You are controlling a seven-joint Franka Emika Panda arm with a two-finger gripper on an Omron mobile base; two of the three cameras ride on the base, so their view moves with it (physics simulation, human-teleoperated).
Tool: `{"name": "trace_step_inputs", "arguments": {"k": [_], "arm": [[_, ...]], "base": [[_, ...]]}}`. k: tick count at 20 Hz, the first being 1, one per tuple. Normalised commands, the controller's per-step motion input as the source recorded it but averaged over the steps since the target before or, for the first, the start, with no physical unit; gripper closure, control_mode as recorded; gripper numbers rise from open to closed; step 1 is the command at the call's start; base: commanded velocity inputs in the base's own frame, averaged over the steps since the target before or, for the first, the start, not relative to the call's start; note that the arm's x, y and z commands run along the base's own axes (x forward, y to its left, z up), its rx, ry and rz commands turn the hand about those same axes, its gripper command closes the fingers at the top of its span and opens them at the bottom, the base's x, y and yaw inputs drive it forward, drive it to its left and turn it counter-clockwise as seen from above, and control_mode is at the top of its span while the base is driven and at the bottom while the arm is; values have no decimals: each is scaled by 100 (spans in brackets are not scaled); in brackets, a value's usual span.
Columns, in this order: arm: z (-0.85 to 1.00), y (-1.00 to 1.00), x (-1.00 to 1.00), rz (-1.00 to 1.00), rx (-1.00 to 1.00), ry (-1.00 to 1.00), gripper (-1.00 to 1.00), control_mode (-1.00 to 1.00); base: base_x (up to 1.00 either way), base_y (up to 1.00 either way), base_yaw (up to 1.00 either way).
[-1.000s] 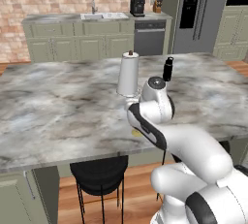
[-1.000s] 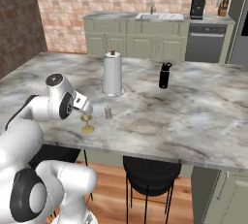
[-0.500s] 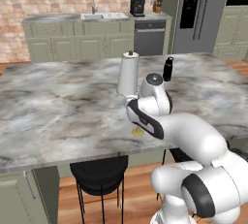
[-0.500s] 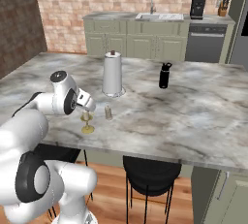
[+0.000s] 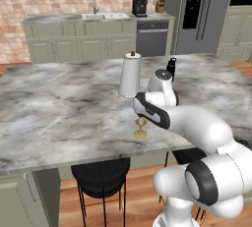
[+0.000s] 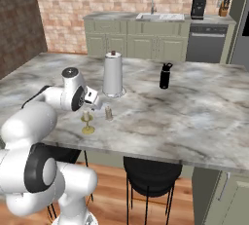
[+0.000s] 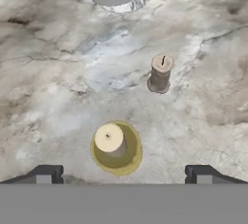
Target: Pick the candle and candle from the dining table and place them in the open cabinet. Close the cabinet after placing the objects.
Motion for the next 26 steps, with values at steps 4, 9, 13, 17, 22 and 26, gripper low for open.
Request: {"name": "trace_step_inputs", "arguments": {"k": [4, 9, 13, 17, 22, 26], "arm": [[0, 0, -7, 17, 0, 8, -100, -100], [-2, 0, -2, 6, 0, 1, -100, -100], [-22, 0, 16, 0, 0, 0, -100, -100], [-24, 0, 11, 0, 0, 1, -100, -100], [-18, 4, 0, 0, 0, 1, -100, -100], [-16, 8, 0, 0, 0, 0, -100, -100]], "base": [[0, 0, 0], [0, 0, 0], [0, 0, 0], [0, 0, 0], [0, 0, 0], [0, 0, 0]]}}
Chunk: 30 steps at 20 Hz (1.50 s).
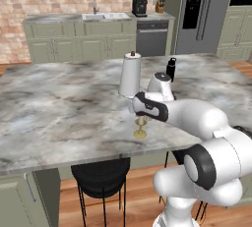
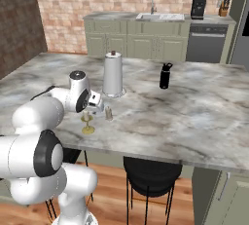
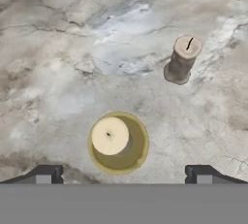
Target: Pick the candle and candle from the dining table and place them in the open cabinet. Close the cabinet after placing the objects.
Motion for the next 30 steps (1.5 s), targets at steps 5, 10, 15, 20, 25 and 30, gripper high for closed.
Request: {"name": "trace_step_inputs", "arguments": {"k": [5, 10, 15, 20, 25, 30], "arm": [[-20, 10, 0, 0, 0, 0, -100, -100], [-14, 2, 2, 0, 0, 1, -100, -100], [-7, 0, 9, 0, 0, 1, -100, -100], [-11, 0, 13, 0, 0, 0, -100, -100], [-8, 2, 6, 0, 0, 1, -100, -100], [-12, 2, 9, 0, 0, 0, -100, -100]], "base": [[0, 0, 0], [0, 0, 0], [0, 0, 0], [0, 0, 0], [0, 0, 0], [0, 0, 0]]}}
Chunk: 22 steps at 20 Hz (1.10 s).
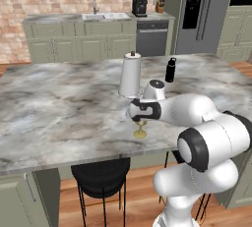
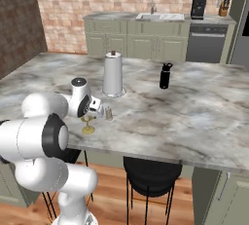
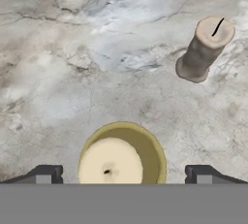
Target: Pick the candle and candle from the dining table and place them in the open cabinet. Close the cabinet after placing the objects.
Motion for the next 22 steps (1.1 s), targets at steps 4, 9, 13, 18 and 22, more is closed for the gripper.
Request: {"name": "trace_step_inputs", "arguments": {"k": [4, 9, 13, 18, 22], "arm": [[-10, 2, 11, 0, 0, 0, -100, -100], [-2, 1, 2, 0, 0, 0, -100, -100], [0, 0, 0, 0, 0, 0, -100, -100], [0, 0, 0, 0, 0, 0, 100, -100], [0, 0, 0, 0, 0, 0, 100, -100]], "base": [[0, 0, 0], [0, 0, 0], [0, 0, 0], [0, 0, 0], [0, 0, 0]]}}
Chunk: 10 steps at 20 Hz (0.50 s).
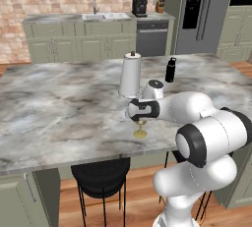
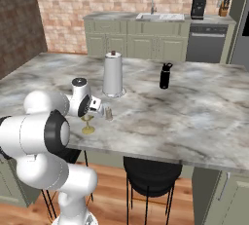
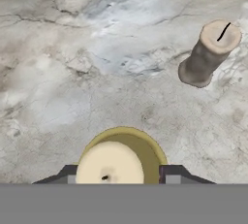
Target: Pick the candle and candle from the dining table and place them in the open cabinet. Close the cabinet after placing the objects.
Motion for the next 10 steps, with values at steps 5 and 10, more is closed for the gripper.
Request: {"name": "trace_step_inputs", "arguments": {"k": [5, 10], "arm": [[0, 0, 0, 0, 0, 0, 100, -100], [-1, 0, -10, 0, 0, 0, 100, -100]], "base": [[0, 0, 0], [0, 0, 0]]}}
